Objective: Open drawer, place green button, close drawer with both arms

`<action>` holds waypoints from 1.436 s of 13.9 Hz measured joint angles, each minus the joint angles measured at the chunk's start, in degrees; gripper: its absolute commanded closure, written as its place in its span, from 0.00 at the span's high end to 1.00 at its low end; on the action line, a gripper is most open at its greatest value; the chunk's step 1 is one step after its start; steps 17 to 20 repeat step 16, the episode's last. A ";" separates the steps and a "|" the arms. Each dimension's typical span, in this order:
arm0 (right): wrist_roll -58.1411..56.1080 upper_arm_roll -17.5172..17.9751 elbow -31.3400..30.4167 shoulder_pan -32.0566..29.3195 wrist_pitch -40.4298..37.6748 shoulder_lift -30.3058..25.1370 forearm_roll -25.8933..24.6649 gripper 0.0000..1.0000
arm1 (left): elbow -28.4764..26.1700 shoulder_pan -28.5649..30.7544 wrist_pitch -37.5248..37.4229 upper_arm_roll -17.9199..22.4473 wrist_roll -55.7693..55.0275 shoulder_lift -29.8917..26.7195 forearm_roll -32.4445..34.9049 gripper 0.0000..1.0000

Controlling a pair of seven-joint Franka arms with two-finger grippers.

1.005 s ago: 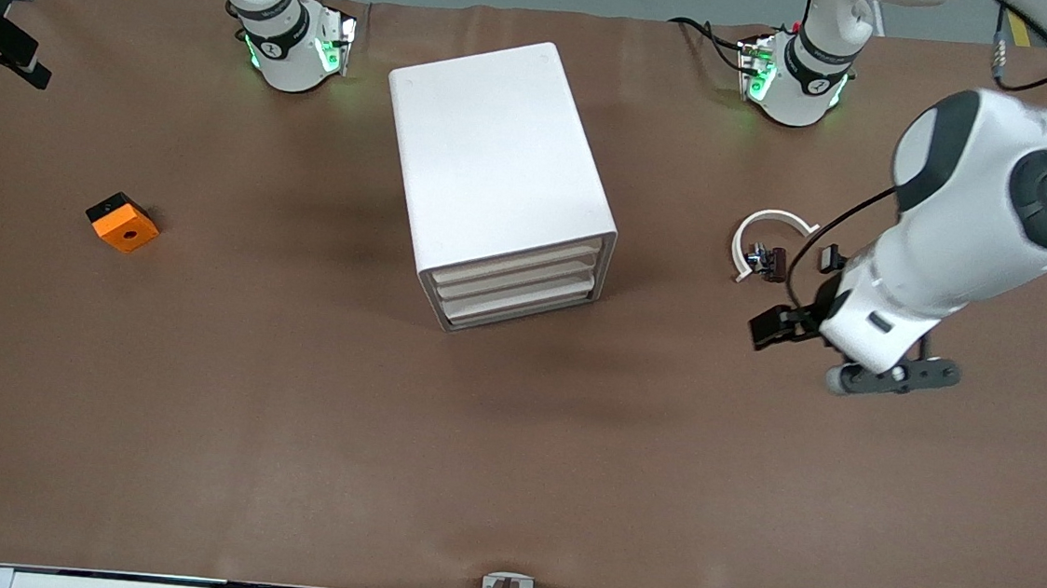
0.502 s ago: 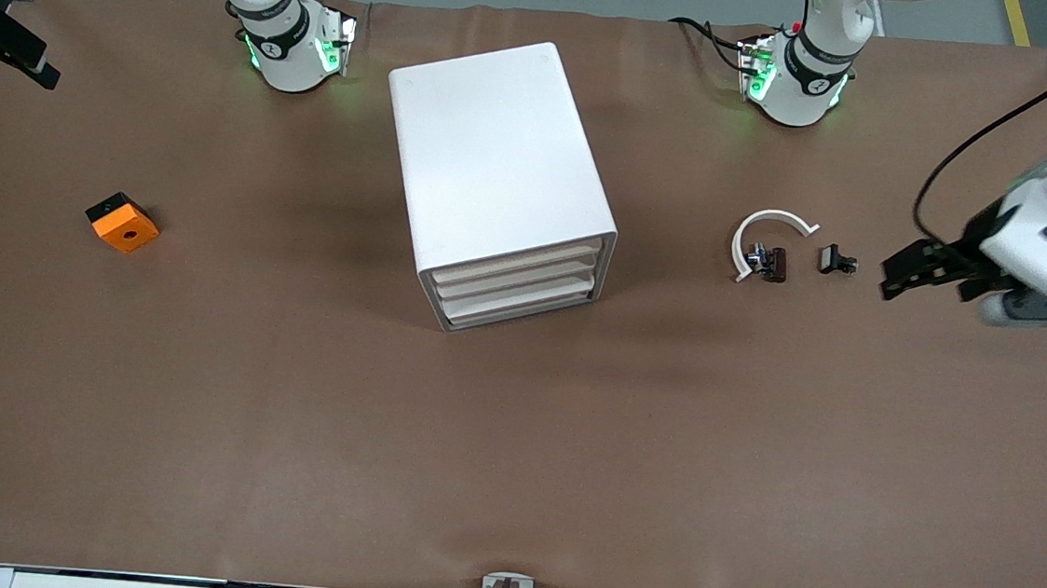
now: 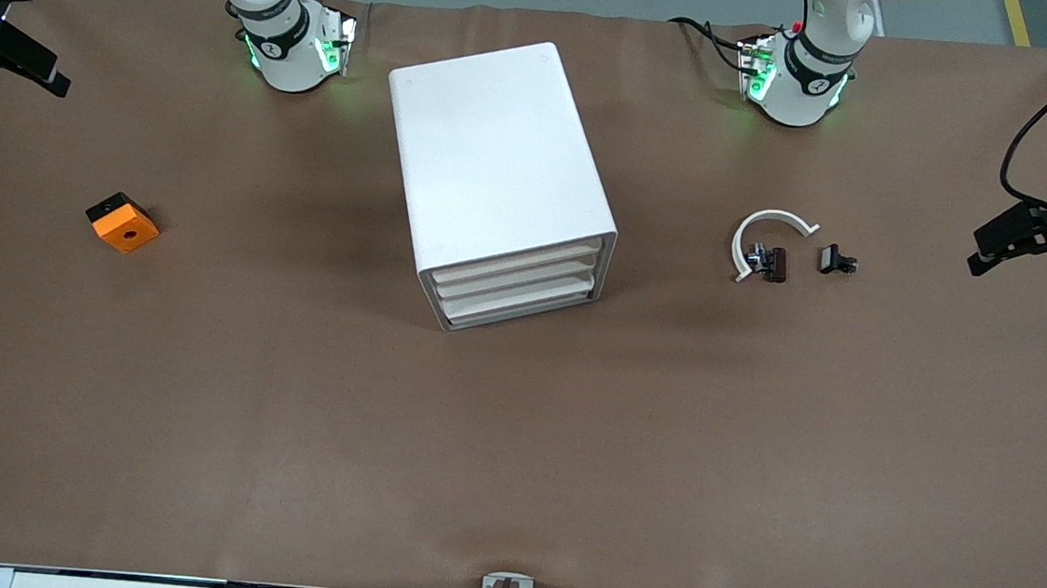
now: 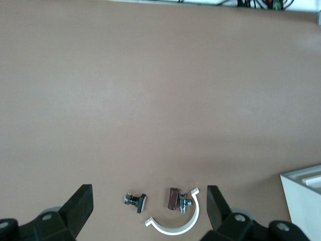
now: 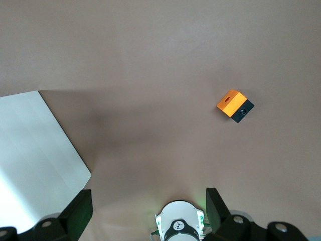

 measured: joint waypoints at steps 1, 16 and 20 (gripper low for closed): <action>-0.01 0.02 0.00 0.00 0.68 -0.01 0.00 1.00 | 1.47 0.18 0.00 0.00 0.00 -0.01 0.00 1.00; -4.14 -0.06 0.18 1.92 6.90 -0.27 -2.08 1.00 | 5.35 0.38 -6.22 -0.01 -0.07 1.16 0.01 1.00; -4.14 -0.06 0.18 1.92 6.90 -0.27 -2.08 1.00 | 5.35 0.38 -6.22 -0.01 -0.07 1.16 0.01 1.00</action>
